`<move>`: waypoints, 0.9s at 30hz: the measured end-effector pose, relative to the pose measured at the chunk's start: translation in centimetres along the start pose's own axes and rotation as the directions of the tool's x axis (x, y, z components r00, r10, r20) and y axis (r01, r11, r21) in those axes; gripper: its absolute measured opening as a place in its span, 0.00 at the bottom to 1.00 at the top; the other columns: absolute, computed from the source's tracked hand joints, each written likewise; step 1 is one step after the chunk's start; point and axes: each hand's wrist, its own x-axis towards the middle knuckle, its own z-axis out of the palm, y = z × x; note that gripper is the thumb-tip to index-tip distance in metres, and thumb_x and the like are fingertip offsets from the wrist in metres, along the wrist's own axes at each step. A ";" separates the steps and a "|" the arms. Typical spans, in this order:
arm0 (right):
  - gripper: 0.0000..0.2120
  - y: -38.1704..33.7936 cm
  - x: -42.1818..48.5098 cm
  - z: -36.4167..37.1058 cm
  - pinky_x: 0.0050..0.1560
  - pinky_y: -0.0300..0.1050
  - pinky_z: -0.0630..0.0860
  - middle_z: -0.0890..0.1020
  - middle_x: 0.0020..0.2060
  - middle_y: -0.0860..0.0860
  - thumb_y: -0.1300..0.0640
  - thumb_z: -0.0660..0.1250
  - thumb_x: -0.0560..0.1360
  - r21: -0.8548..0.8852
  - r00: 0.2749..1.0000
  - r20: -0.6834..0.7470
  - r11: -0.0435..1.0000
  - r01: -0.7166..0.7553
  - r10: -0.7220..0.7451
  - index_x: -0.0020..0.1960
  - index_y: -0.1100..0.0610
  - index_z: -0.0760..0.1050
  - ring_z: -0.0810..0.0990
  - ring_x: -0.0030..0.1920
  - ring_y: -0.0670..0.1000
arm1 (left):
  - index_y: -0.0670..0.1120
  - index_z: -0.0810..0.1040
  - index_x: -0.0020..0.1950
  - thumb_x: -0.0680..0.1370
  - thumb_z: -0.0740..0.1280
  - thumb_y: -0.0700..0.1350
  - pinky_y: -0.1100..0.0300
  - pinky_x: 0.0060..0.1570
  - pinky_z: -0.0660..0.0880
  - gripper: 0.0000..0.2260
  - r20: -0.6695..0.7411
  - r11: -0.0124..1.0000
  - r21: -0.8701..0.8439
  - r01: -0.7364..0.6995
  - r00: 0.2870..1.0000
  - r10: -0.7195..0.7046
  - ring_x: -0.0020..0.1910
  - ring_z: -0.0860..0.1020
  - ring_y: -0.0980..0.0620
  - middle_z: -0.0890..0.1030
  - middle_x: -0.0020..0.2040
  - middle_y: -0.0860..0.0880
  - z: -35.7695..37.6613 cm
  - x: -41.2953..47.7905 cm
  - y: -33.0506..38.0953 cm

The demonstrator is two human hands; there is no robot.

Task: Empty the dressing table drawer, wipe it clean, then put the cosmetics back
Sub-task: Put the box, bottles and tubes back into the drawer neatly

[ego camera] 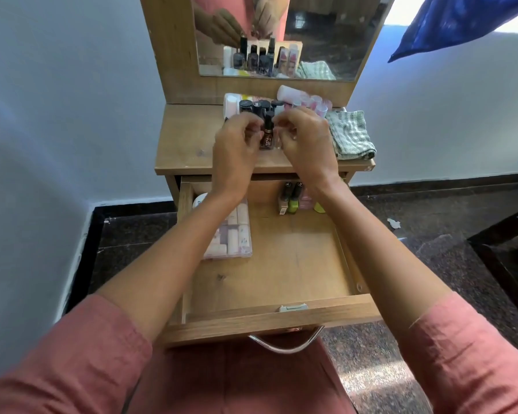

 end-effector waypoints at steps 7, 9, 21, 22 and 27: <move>0.15 -0.8 2.9 0.4 0.55 0.47 0.72 0.79 0.53 0.57 0.70 0.61 0.73 -0.178 0.990 0.142 0.984 0.001 0.024 0.56 0.63 0.77 0.74 0.57 0.56 | 0.41 0.75 0.59 0.74 0.66 0.34 0.68 0.53 0.72 0.14 0.010 0.999 0.052 -0.016 1.000 0.015 0.53 0.76 0.54 0.78 0.55 0.44 -1.2 2.9 0.3; 0.15 -0.7 3.3 0.6 0.55 0.50 0.71 0.79 0.54 0.58 0.69 0.61 0.73 -0.258 0.982 0.188 0.966 0.024 0.026 0.57 0.62 0.77 0.73 0.58 0.58 | 0.42 0.74 0.62 0.74 0.66 0.35 0.64 0.56 0.72 0.16 0.055 0.994 0.109 -0.025 0.998 0.019 0.56 0.76 0.52 0.77 0.59 0.45 -1.0 3.4 0.2; 0.12 -0.7 3.5 0.7 0.49 0.49 0.66 0.81 0.50 0.57 0.69 0.61 0.73 -0.361 0.979 0.199 0.931 0.044 0.031 0.52 0.60 0.79 0.71 0.57 0.59 | 0.42 0.79 0.55 0.74 0.65 0.34 0.73 0.47 0.72 0.11 0.127 0.995 0.100 -0.024 0.992 0.011 0.50 0.79 0.53 0.82 0.52 0.45 -0.8 3.8 0.3; 0.12 -0.7 3.5 0.6 0.48 0.47 0.65 0.81 0.51 0.57 0.69 0.62 0.73 -0.351 0.980 0.196 0.936 0.040 0.032 0.52 0.60 0.79 0.71 0.56 0.58 | 0.42 0.79 0.55 0.74 0.65 0.34 0.74 0.47 0.71 0.11 0.129 0.994 0.105 -0.029 0.992 0.015 0.50 0.79 0.54 0.82 0.52 0.45 -0.9 3.7 0.4; 0.13 -0.9 2.6 -0.2 0.51 0.47 0.68 0.81 0.52 0.56 0.68 0.61 0.73 -0.288 0.975 0.217 0.957 0.016 0.049 0.53 0.59 0.79 0.74 0.55 0.57 | 0.42 0.80 0.54 0.74 0.65 0.34 0.63 0.51 0.76 0.11 0.155 0.997 0.079 -0.012 0.988 0.000 0.49 0.80 0.51 0.82 0.50 0.45 -1.5 3.2 0.9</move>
